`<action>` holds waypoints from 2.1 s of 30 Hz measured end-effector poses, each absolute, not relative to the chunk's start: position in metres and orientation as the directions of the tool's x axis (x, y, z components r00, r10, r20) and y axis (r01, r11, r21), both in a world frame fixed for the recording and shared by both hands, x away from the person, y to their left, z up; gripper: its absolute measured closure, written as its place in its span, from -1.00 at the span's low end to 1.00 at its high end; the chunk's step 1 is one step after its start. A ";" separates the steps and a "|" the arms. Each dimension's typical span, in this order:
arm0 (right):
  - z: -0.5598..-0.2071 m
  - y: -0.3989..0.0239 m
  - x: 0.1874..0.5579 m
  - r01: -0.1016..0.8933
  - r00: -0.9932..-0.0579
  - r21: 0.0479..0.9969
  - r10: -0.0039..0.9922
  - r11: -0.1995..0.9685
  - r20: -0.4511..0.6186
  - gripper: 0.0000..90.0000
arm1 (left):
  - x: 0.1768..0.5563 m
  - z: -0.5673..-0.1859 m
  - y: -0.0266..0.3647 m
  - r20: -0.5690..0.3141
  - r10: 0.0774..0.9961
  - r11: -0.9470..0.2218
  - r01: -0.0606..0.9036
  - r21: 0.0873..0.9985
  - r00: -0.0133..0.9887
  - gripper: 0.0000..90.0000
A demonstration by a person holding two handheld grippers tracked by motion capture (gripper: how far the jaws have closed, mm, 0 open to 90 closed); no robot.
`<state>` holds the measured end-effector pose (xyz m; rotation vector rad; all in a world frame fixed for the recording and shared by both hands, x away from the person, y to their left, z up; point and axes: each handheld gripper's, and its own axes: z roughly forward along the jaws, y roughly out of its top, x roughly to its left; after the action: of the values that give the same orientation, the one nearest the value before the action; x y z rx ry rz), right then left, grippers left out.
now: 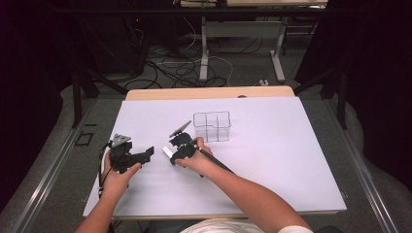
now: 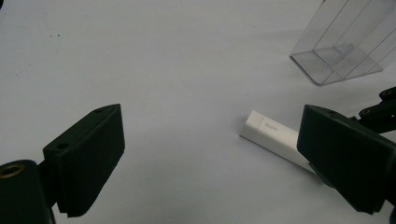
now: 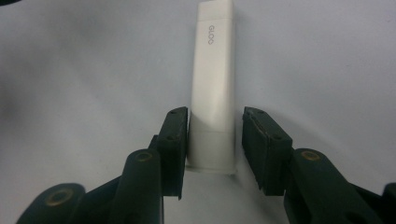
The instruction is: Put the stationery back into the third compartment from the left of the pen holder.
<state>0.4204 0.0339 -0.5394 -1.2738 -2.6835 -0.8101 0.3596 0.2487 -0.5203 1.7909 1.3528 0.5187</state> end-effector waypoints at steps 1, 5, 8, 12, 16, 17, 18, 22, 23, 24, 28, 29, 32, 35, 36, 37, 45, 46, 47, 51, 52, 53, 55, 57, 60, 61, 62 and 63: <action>-0.539 0.034 0.420 0.741 -0.652 0.429 0.707 0.516 0.275 0.40 | 0.360 -0.520 0.249 -0.144 0.929 -0.094 0.595 0.798 0.340 -0.83; -0.540 0.036 0.419 0.735 -0.658 0.433 0.703 0.522 0.269 0.46 | 0.360 -0.520 0.249 -0.143 0.930 -0.094 0.595 0.798 0.340 -0.83; -0.540 0.036 0.418 0.741 -0.651 0.428 0.710 0.518 0.268 0.47 | 0.360 -0.520 0.249 -0.144 0.930 -0.093 0.594 0.799 0.339 -0.83; -0.539 0.036 0.418 0.753 -0.638 0.420 0.718 0.506 0.279 0.48 | 0.360 -0.520 0.249 -0.143 0.930 -0.095 0.595 0.798 0.340 -0.83; -0.540 0.036 0.419 0.753 -0.637 0.424 0.718 0.503 0.280 0.48 | 0.360 -0.520 0.249 -0.143 0.930 -0.094 0.595 0.798 0.339 -0.83; -0.540 0.037 0.418 0.759 -0.628 0.427 0.726 0.491 0.281 0.48 | 0.360 -0.520 0.249 -0.141 0.930 -0.095 0.594 0.799 0.339 -0.83; -0.539 0.037 0.418 0.760 -0.629 0.413 0.726 0.502 0.276 0.48 | 0.360 -0.520 0.249 -0.141 0.930 -0.096 0.594 0.798 0.339 -0.83; -0.538 0.037 0.418 0.770 -0.617 0.407 0.736 0.492 0.279 0.49 | 0.360 -0.520 0.249 -0.141 0.931 -0.095 0.594 0.799 0.338 -0.83; -0.539 0.037 0.418 0.766 -0.620 0.419 0.731 0.487 0.284 0.49 | 0.360 -0.520 0.249 -0.140 0.930 -0.095 0.593 0.799 0.339 -0.83; -0.538 0.037 0.419 0.765 -0.623 0.411 0.731 0.495 0.278 0.49 | 0.360 -0.520 0.249 -0.140 0.931 -0.096 0.594 0.799 0.338 -0.83; -0.538 0.036 0.419 0.769 -0.618 0.410 0.734 0.490 0.281 0.49 | 0.360 -0.521 0.249 -0.141 0.931 -0.093 0.590 0.802 0.338 -0.83; -0.538 0.035 0.420 0.762 -0.627 0.416 0.727 0.497 0.280 0.49 | 0.360 -0.521 0.250 -0.140 0.931 -0.093 0.590 0.802 0.338 -0.83; -0.536 0.032 0.420 0.773 -0.615 0.409 0.731 0.485 0.294 0.49 | 0.360 -0.521 0.250 -0.141 0.931 -0.093 0.590 0.802 0.337 -0.83; -0.535 0.027 0.420 0.762 -0.623 0.445 0.718 0.470 0.309 0.49 | 0.360 -0.521 0.250 -0.139 0.931 -0.094 0.589 0.802 0.338 -0.83; -0.532 0.026 0.420 0.762 -0.626 0.428 0.720 0.485 0.300 0.49 | 0.360 -0.521 0.250 -0.138 0.931 -0.094 0.589 0.802 0.338 -0.83; -0.534 0.025 0.419 0.745 -0.640 0.474 0.704 0.470 0.307 0.49 | 0.360 -0.521 0.250 -0.138 0.931 -0.095 0.589 0.802 0.338 -0.83; -0.525 0.009 0.413 0.710 -0.679 0.477 0.682 0.518 0.271 0.49 | 0.360 -0.521 0.249 -0.132 0.931 -0.102 0.592 0.800 0.339 -0.82; -0.524 0.007 0.412 0.708 -0.679 0.484 0.684 0.514 0.265 0.49 | 0.360 -0.521 0.249 -0.133 0.931 -0.100 0.590 0.801 0.339 -0.83; -0.525 0.006 0.411 0.705 -0.677 0.503 0.684 0.500 0.271 0.49 | 0.360 -0.521 0.249 -0.132 0.932 -0.100 0.590 0.801 0.339 -0.83; -0.521 -0.006 0.407 0.672 -0.707 0.510 0.670 0.537 0.226 0.49 | 0.360 -0.522 0.249 -0.130 0.932 -0.104 0.592 0.799 0.339 -0.82; -0.522 -0.009 0.408 0.630 -0.739 0.544 0.643 0.554 0.201 0.49 | 0.360 -0.522 0.249 -0.130 0.931 -0.105 0.593 0.799 0.340 -0.82; -0.521 -0.012 0.407 0.622 -0.742 0.551 0.643 0.556 0.189 0.49 | 0.360 -0.522 0.249 -0.129 0.931 -0.106 0.592 0.799 0.340 -0.82; -0.519 -0.018 0.404 0.596 -0.755 0.568 0.636 0.567 0.158 0.49 | 0.360 -0.522 0.249 -0.130 0.933 -0.102 0.592 0.799 0.337 -0.82; -0.515 -0.025 0.400 0.564 -0.773 0.584 0.623 0.584 0.123 0.49 | 0.360 -0.522 0.249 -0.130 0.932 -0.103 0.592 0.799 0.338 -0.82; -0.512 -0.030 0.396 0.529 -0.784 0.598 0.617 0.602 0.071 0.49 | 0.361 -0.523 0.249 -0.127 0.933 -0.107 0.597 0.795 0.337 -0.82; -0.510 -0.032 0.394 0.504 -0.794 0.609 0.606 0.613 0.047 0.49 | 0.361 -0.522 0.249 -0.128 0.933 -0.107 0.599 0.794 0.336 -0.82; -0.508 -0.035 0.392 0.486 -0.800 0.613 0.599 0.623 0.025 0.49 | 0.360 -0.522 0.249 -0.126 0.933 -0.108 0.598 0.794 0.337 -0.82; -0.507 -0.037 0.390 0.462 -0.807 0.620 0.591 0.634 -0.002 0.49 | 0.360 -0.522 0.249 -0.126 0.933 -0.108 0.597 0.795 0.337 -0.82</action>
<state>0.3901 -0.0371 -0.5069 -0.9872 -3.0222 -1.0492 0.3605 0.2485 -0.5223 1.8069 1.3564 0.5347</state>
